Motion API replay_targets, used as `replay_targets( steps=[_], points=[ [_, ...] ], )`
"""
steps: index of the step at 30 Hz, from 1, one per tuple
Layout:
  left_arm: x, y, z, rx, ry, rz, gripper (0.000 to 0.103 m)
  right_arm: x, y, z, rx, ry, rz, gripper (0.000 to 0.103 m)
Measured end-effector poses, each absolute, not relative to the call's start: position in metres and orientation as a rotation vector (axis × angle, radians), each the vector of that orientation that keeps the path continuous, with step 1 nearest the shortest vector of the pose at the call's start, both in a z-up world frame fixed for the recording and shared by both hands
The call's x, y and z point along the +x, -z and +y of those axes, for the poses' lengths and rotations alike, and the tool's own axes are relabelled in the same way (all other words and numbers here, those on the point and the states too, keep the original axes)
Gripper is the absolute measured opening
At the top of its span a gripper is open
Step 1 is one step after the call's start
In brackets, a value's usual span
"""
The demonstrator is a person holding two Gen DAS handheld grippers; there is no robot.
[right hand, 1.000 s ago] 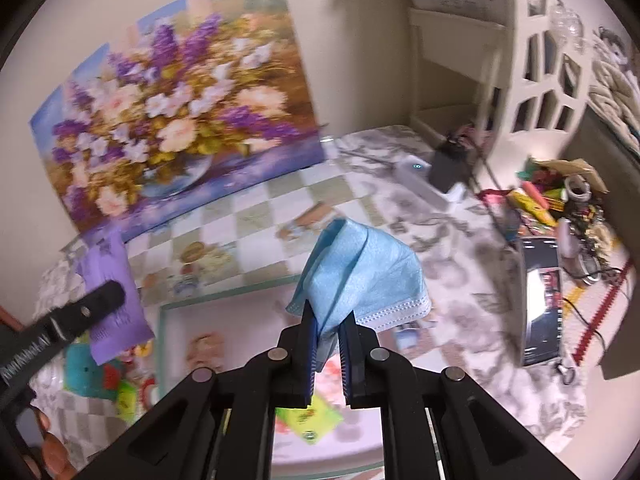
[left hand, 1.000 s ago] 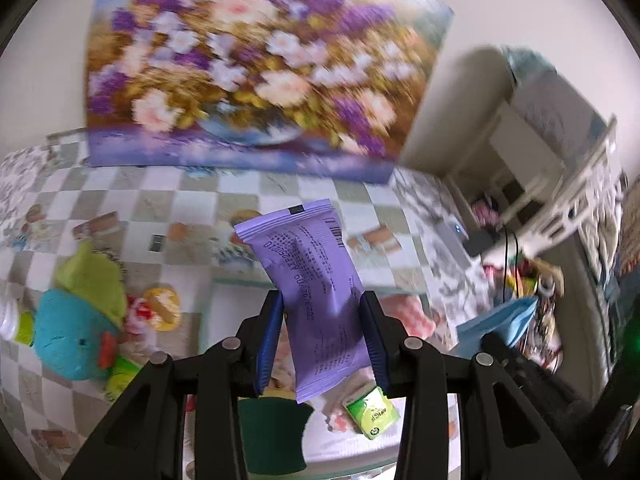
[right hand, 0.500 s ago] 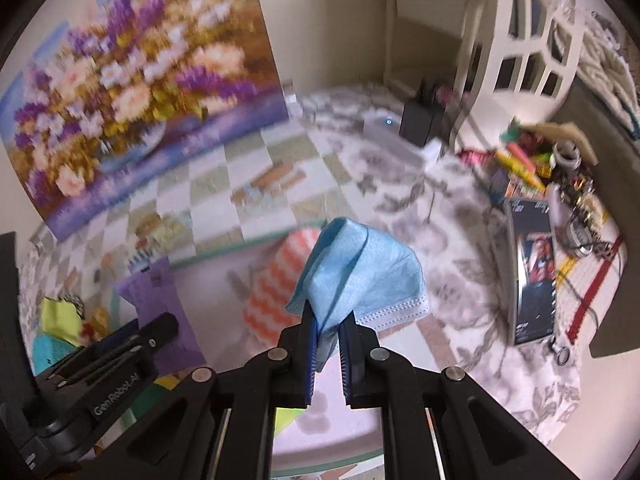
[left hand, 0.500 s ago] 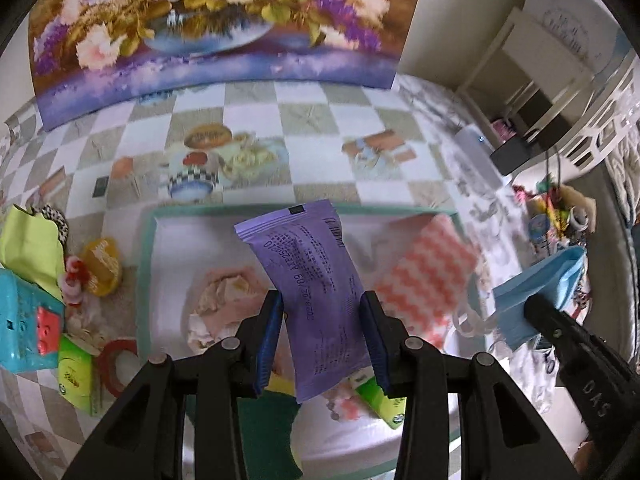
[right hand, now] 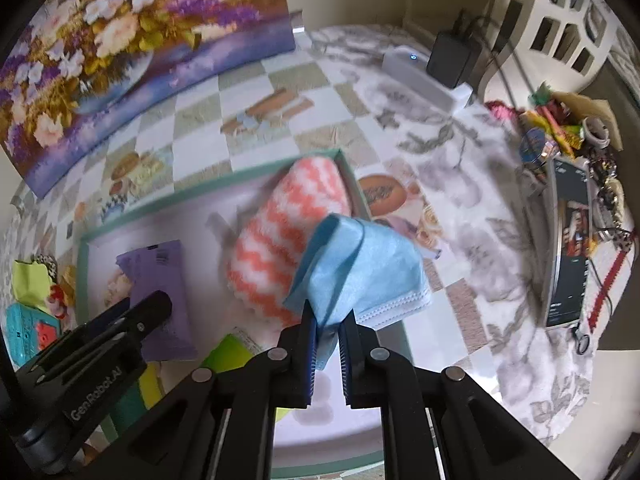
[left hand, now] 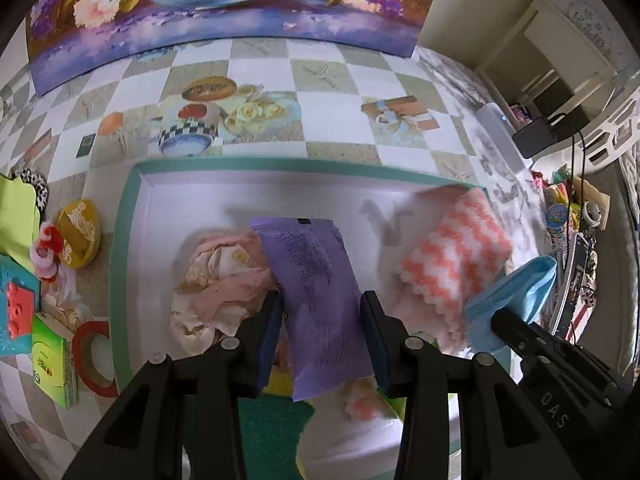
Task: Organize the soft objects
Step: 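Open the left tool to drop the packet while the right tool releases the mask in the tray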
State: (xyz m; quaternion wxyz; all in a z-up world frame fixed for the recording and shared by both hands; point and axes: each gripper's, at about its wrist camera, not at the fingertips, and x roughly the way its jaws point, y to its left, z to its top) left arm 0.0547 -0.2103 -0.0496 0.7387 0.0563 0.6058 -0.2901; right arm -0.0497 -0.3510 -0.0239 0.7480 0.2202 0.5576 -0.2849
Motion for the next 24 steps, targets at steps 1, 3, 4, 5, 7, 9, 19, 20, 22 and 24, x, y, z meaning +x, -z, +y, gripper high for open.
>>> replay_targets(
  steps=[1,3,4,5,7,9,19,20,22,24],
  points=[
    [0.055,0.052,-0.21,0.125,0.633,1.335,0.042,-0.049,0.027,-0.351,0.483,0.62,1.227,0.011],
    [0.056,0.057,-0.209,0.126,0.621,1.349,0.042,-0.047,0.03,-0.349,0.479,0.617,1.238,0.013],
    [0.056,0.058,-0.208,0.122,0.617,1.356,0.042,-0.046,0.031,-0.349,0.477,0.616,1.241,0.014],
    [0.057,0.059,-0.207,0.119,0.616,1.359,0.042,-0.046,0.032,-0.349,0.477,0.614,1.243,0.014],
    [0.057,0.057,-0.206,0.115,0.617,1.361,0.042,-0.045,0.03,-0.349,0.481,0.615,1.238,0.014],
    [0.057,0.053,-0.206,0.11,0.619,1.361,0.042,-0.046,0.026,-0.349,0.489,0.615,1.228,0.014],
    [0.056,0.019,-0.196,0.082,0.61,1.312,0.063,-0.048,0.007,-0.345,0.471,0.62,1.192,0.021],
    [0.056,0.017,-0.195,0.081,0.603,1.307,0.066,-0.048,0.006,-0.345,0.469,0.62,1.189,0.021],
    [0.057,0.012,-0.191,0.084,0.575,1.293,0.068,-0.049,0.004,-0.343,0.462,0.62,1.185,0.033],
    [0.059,0.009,-0.186,0.088,0.554,1.282,0.068,-0.048,0.002,-0.342,0.458,0.621,1.179,0.056]
  ],
)
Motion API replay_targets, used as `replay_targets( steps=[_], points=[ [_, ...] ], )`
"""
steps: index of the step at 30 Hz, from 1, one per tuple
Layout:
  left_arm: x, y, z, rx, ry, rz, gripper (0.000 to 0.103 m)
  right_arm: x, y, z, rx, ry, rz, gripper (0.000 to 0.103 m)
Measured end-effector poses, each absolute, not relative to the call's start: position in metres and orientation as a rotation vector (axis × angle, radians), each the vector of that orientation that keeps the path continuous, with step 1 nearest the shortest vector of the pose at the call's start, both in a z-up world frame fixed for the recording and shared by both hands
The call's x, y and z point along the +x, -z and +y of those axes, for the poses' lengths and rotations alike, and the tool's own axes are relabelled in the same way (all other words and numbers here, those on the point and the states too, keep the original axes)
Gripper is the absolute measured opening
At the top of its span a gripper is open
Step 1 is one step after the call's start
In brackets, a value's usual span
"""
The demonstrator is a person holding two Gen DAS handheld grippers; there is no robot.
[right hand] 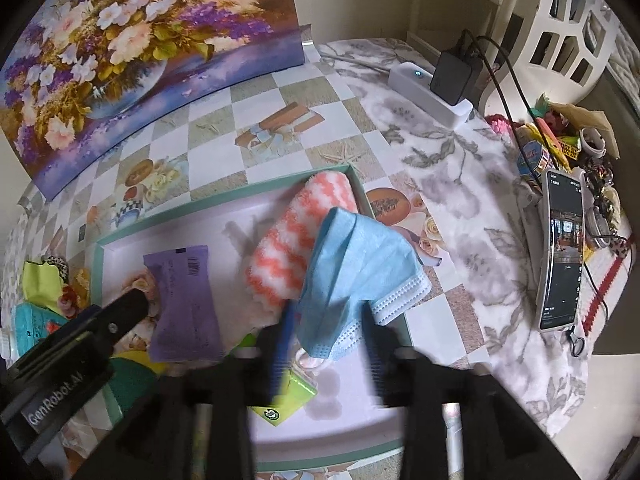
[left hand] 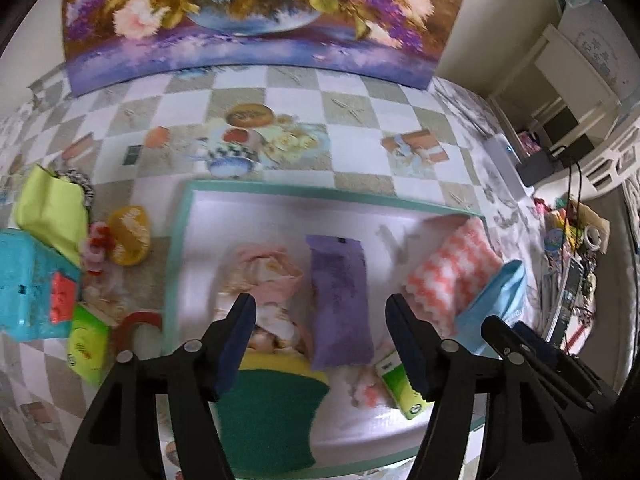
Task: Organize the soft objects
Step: 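Open the left tool to drop the packet while the right tool releases the mask in the tray, then move both tools back from the tray toward the pile of items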
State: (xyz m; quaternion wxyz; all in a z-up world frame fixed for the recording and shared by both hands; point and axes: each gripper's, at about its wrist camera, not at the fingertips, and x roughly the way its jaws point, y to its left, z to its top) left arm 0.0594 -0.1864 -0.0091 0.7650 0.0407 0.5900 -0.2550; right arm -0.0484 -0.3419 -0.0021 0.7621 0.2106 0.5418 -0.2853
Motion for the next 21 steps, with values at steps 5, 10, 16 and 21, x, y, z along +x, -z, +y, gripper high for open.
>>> replay_targets(
  steps=[5,10,16,21],
  points=[
    [0.067,0.013,-0.174,0.099,0.475,1.281,0.086,-0.047,-0.001,-0.339,0.452,0.61,1.162,0.061],
    [0.072,0.018,-0.162,0.102,0.398,1.254,0.096,-0.042,0.003,-0.335,0.416,0.615,1.19,0.079],
    [0.076,0.02,-0.154,0.108,0.363,1.25,0.098,-0.039,0.006,-0.33,0.371,0.614,1.21,0.08],
    [0.076,0.02,-0.152,0.121,0.363,1.261,0.098,-0.039,0.003,-0.329,0.363,0.617,1.202,0.08]
  ],
)
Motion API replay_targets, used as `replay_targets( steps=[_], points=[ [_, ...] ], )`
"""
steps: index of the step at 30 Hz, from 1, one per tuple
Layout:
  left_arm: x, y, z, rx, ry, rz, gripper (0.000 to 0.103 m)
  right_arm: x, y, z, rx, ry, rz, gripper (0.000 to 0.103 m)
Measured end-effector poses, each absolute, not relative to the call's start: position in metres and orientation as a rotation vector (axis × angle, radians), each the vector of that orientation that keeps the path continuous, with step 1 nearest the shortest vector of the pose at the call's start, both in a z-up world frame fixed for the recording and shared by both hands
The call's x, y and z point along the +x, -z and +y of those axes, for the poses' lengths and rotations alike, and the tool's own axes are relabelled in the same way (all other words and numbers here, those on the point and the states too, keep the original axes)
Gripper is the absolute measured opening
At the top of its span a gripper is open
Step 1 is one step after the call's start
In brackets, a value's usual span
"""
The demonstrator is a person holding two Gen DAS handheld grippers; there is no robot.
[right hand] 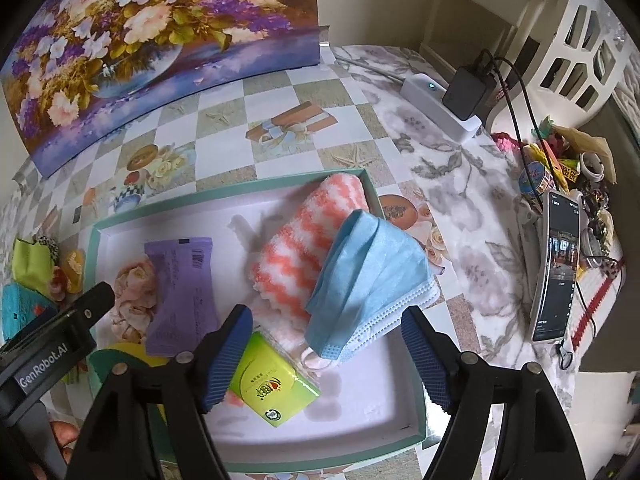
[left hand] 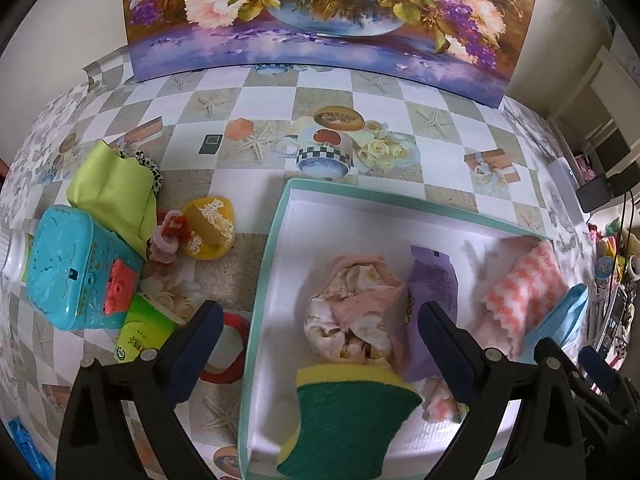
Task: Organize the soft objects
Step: 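Move both tools back from the tray toward the pile of items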
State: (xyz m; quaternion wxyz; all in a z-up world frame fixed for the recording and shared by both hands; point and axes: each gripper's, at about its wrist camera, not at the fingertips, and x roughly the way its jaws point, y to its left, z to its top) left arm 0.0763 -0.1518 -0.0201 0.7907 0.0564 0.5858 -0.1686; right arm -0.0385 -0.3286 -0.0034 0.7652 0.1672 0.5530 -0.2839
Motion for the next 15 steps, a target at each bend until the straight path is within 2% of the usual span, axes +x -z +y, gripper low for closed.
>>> replay_targets(
  steps=[15],
  points=[
    [0.085,-0.014,-0.122,0.182,0.38,1.188,0.098,-0.03,-0.016,-0.297,0.351,0.548,1.137,0.08]
  ],
)
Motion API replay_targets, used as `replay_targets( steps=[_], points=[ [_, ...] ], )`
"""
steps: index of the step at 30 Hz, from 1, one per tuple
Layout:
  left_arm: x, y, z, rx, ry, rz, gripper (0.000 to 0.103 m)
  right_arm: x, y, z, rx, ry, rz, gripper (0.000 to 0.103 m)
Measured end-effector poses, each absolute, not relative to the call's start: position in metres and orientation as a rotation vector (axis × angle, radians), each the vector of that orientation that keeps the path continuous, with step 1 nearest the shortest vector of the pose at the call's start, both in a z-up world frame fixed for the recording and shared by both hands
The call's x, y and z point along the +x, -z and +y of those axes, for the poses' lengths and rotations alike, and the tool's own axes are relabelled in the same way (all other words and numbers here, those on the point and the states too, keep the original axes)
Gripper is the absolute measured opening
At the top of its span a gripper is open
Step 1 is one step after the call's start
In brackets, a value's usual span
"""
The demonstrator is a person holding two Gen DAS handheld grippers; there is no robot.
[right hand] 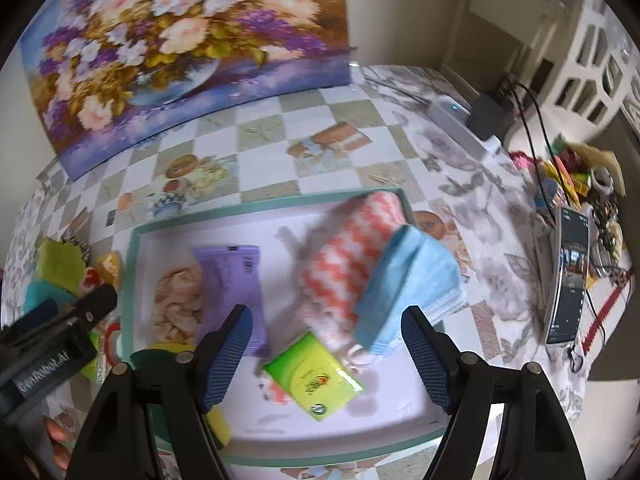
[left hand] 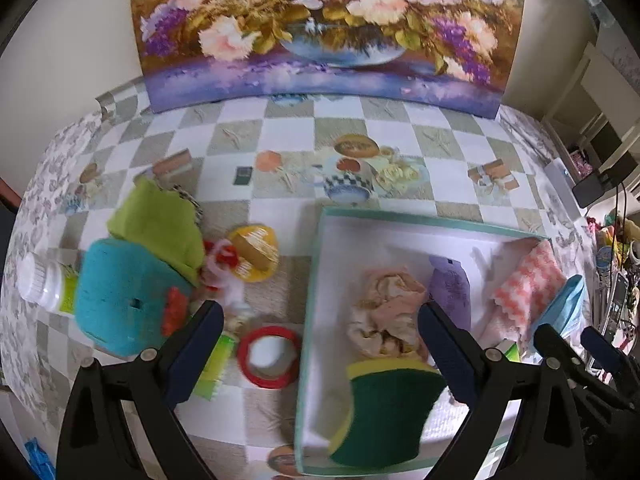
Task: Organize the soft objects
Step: 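Move both tools back from the tray toward the pile of items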
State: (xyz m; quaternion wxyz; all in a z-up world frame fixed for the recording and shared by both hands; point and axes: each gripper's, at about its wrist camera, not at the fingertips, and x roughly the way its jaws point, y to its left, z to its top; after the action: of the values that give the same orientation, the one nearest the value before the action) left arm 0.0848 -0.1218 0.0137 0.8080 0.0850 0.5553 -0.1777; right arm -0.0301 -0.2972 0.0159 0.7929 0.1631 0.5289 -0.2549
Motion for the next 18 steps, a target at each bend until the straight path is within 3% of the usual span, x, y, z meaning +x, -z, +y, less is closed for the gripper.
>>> replay_targets(
  steps=[11,18],
  points=[
    [0.113,-0.053,-0.034,0.137,0.269,1.101,0.098,-0.002,-0.028,-0.248,0.363,0.376,1.082,0.08],
    [0.138,-0.052,0.012,0.067,0.229,1.112,0.098,0.029,-0.027,-0.215,0.369,0.264,1.089,0.08]
  ],
)
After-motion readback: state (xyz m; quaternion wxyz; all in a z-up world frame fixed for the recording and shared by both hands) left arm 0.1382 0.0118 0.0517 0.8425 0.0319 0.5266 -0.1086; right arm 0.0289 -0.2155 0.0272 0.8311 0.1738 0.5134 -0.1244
